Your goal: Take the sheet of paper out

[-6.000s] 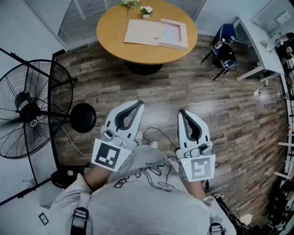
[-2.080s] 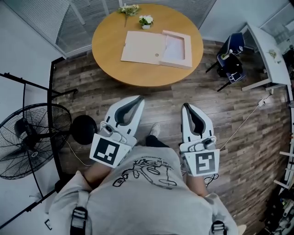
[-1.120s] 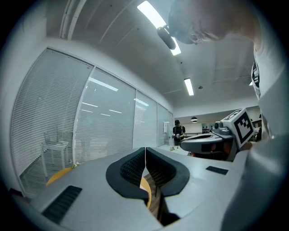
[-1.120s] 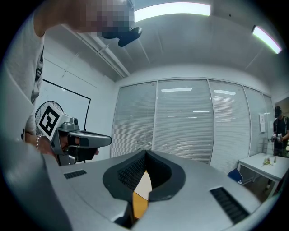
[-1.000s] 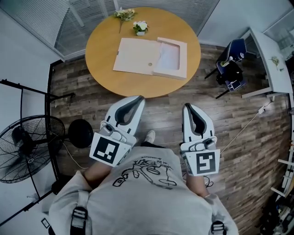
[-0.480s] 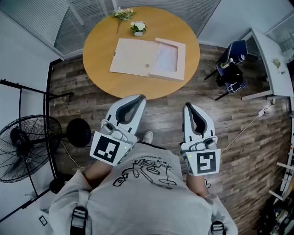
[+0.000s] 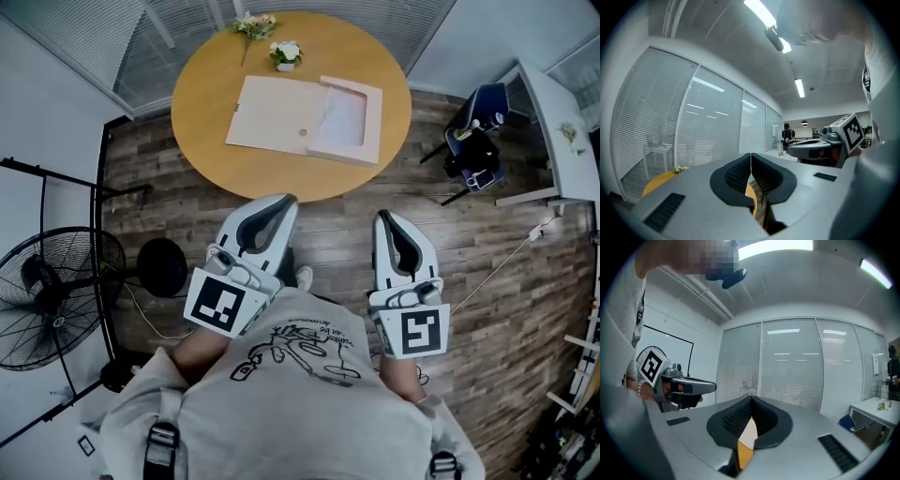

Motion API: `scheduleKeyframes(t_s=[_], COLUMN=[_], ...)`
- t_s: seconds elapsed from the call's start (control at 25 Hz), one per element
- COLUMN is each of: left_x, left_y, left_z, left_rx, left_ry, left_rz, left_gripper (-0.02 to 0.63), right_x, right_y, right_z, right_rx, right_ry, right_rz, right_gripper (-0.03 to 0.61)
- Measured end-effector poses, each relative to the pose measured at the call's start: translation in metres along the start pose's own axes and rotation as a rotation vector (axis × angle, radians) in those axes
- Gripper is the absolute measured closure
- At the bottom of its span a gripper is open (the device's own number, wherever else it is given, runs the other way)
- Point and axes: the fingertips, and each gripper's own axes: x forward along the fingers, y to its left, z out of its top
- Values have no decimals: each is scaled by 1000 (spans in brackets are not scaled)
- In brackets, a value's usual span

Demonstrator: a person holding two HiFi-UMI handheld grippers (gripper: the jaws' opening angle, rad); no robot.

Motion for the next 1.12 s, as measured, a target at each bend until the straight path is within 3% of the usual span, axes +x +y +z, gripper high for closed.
scheduleKeyframes(t_s=[1.12], left_x=[67], left_y=[82], left_z=[7], left_rx=[1], left_ry=[-16], left_rz=[-10], left_gripper=[591], right_x=[104], right_y=[-29], right_z=[16], right_rx=[-10], right_ry=[-18], right_rz=[-1], right_gripper=[571])
